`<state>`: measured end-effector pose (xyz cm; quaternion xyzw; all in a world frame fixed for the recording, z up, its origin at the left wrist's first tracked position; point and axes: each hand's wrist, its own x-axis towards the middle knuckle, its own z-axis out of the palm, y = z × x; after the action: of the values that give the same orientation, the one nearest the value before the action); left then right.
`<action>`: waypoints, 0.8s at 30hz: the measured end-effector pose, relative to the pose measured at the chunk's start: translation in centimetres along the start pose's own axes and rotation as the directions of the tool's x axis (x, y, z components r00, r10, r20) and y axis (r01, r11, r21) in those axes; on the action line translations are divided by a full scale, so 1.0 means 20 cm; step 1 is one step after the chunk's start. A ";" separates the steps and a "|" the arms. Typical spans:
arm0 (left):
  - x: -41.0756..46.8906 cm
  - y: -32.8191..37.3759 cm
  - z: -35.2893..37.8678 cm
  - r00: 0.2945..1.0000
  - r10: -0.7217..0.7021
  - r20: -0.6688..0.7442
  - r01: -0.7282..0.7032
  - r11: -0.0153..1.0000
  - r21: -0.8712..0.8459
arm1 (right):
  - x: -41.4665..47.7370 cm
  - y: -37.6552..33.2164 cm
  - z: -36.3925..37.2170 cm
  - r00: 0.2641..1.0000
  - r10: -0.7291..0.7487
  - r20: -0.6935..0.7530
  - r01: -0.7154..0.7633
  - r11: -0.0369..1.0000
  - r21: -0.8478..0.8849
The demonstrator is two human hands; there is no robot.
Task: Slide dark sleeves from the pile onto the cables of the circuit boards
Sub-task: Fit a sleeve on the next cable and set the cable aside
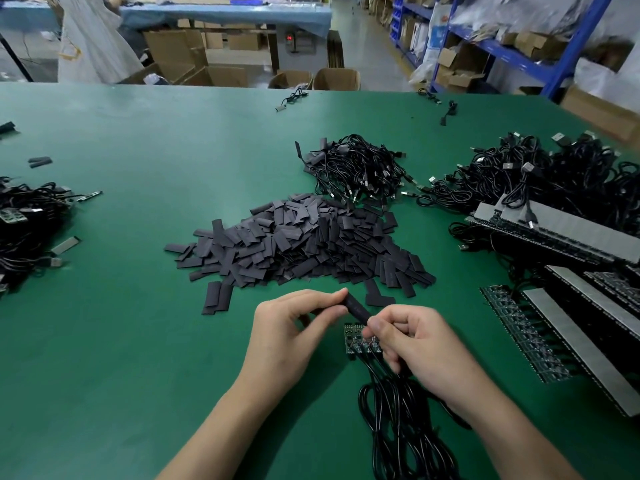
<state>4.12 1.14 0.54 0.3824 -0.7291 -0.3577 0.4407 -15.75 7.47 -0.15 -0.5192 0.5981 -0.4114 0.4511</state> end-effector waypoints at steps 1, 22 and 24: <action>0.00 0.00 0.00 0.999 -0.047 0.004 0.047 0.997 -0.055 | 0.00 0.00 0.00 1.000 -0.006 0.000 0.006 1.000 0.000; 0.04 0.01 -0.01 0.900 -0.431 -0.065 0.256 0.642 -0.723 | -0.02 -0.06 -0.08 0.981 -0.177 -0.074 0.136 0.914 -0.381; 0.04 0.02 0.00 0.913 -0.406 -0.040 0.256 0.646 -0.719 | -0.02 -0.06 -0.09 0.982 -0.170 -0.086 0.129 0.927 -0.353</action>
<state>3.80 0.69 1.18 0.3474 -0.4082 -0.6415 0.5488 -17.25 7.71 1.54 -0.6100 0.6445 -0.3624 0.2850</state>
